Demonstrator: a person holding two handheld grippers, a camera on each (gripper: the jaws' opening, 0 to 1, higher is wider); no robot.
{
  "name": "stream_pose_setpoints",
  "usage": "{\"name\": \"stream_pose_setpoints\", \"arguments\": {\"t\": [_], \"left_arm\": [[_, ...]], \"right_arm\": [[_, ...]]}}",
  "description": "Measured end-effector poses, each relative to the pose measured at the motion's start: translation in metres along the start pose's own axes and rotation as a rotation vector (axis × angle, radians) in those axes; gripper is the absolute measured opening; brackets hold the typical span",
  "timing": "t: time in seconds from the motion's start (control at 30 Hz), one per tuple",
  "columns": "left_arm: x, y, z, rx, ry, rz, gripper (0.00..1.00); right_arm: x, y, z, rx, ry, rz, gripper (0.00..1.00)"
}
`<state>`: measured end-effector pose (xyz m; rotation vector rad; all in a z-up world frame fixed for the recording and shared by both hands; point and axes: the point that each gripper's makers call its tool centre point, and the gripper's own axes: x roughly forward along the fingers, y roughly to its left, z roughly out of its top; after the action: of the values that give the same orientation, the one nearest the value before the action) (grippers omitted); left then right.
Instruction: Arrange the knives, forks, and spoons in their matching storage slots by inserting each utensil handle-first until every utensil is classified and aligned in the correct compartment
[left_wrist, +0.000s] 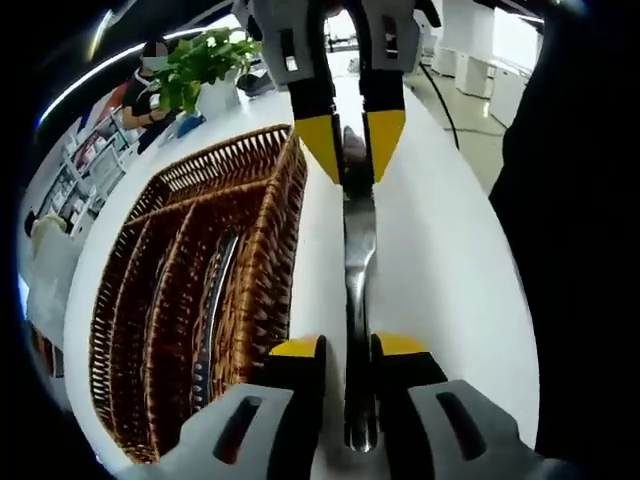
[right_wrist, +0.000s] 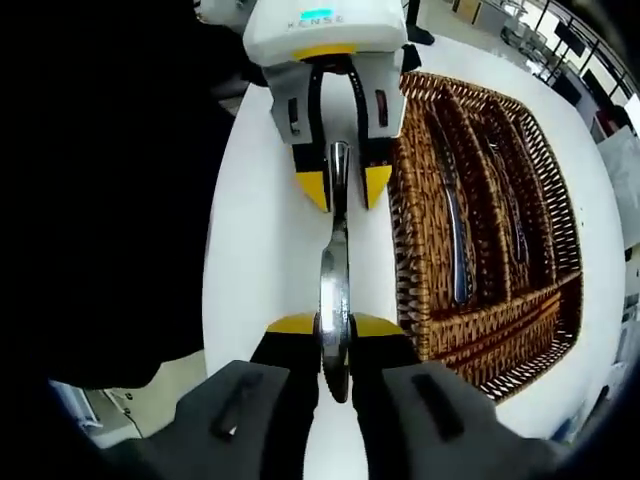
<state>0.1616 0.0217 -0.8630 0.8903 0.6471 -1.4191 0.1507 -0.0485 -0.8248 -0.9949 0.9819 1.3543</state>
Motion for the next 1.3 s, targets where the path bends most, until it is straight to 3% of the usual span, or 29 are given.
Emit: {"name": "stream_pose_setpoints", "arguments": {"t": [0.07, 0.13, 0.33, 0.57, 0.67, 0.73, 0.9, 1.07, 1.13, 1.3], "left_arm": [[0.001, -0.002, 0.002, 0.031, 0.01, -0.004, 0.12], [0.002, -0.006, 0.002, 0.01, 0.017, -0.03, 0.1], [0.001, -0.003, 0.001, -0.053, 0.032, -0.018, 0.08], [-0.007, -0.004, 0.001, -0.089, 0.043, -0.018, 0.06], [-0.012, -0.006, 0.002, -0.081, 0.055, -0.029, 0.06], [-0.015, -0.008, 0.004, -0.084, 0.063, -0.034, 0.06], [-0.019, -0.012, 0.005, -0.082, 0.081, -0.044, 0.06], [-0.025, -0.01, 0.004, -0.094, 0.095, -0.031, 0.06], [-0.028, -0.009, 0.005, -0.106, 0.095, -0.03, 0.06], [-0.037, -0.007, 0.006, -0.124, 0.113, -0.029, 0.06]], "right_arm": [[-0.001, 0.0, 0.001, -0.001, 0.001, -0.002, 0.08], [-0.003, -0.001, 0.003, 0.0, -0.001, -0.005, 0.08], [-0.003, 0.002, 0.004, -0.004, 0.007, -0.001, 0.09], [-0.008, 0.004, 0.009, -0.003, -0.056, 0.01, 0.11], [-0.012, -0.001, 0.013, 0.032, -0.119, -0.036, 0.24], [-0.018, 0.0, 0.013, 0.097, -0.153, -0.042, 0.27], [-0.03, -0.003, 0.008, 0.151, -0.208, -0.08, 0.35], [-0.043, -0.006, 0.008, 0.183, -0.265, -0.157, 0.52], [-0.05, -0.01, 0.008, 0.212, -0.315, -0.195, 0.54], [-0.061, -0.014, -0.002, 0.32, -0.365, -0.246, 0.73]]}}
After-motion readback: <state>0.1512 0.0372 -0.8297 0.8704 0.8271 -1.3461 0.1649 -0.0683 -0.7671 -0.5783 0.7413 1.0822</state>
